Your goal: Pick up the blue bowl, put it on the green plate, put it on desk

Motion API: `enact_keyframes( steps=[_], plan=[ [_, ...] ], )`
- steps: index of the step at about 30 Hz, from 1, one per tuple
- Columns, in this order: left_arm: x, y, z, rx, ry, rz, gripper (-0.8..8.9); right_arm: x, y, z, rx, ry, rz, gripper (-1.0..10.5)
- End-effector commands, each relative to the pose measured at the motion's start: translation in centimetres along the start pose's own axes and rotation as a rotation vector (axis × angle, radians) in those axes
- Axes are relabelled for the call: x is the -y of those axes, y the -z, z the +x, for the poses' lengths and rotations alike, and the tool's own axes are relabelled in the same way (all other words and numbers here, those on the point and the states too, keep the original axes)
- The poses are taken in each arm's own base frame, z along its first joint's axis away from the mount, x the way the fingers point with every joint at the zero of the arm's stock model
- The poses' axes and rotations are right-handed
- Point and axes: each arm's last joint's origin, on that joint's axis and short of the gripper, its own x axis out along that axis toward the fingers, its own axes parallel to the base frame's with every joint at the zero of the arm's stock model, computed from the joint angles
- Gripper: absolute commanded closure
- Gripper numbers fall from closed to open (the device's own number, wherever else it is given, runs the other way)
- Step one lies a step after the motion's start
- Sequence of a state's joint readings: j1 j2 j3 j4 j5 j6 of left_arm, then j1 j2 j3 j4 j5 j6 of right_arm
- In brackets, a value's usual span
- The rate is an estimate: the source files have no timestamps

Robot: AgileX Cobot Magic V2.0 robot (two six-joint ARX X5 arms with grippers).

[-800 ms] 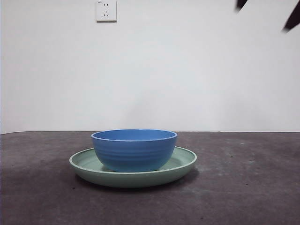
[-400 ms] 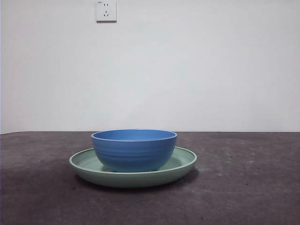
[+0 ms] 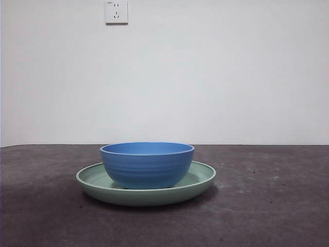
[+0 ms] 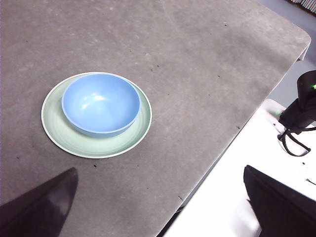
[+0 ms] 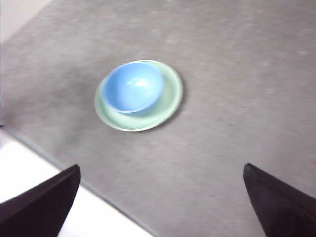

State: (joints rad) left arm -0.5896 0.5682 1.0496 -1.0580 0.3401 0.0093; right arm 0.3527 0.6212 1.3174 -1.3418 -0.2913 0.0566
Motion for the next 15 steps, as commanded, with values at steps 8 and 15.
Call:
enact_keyframes(
  steps=[8,15],
  plan=[
    [0.1,-0.28,-0.13,0.009,0.01,0.004,7.86,-0.1,0.5,-0.18,-0.062,-0.023,0.033,9.1],
    [0.1,-0.28,-0.13,0.009,0.009,0.005,7.86,-0.11,0.5,-0.19,-0.061,-0.022,0.032,9.1]
  ],
)
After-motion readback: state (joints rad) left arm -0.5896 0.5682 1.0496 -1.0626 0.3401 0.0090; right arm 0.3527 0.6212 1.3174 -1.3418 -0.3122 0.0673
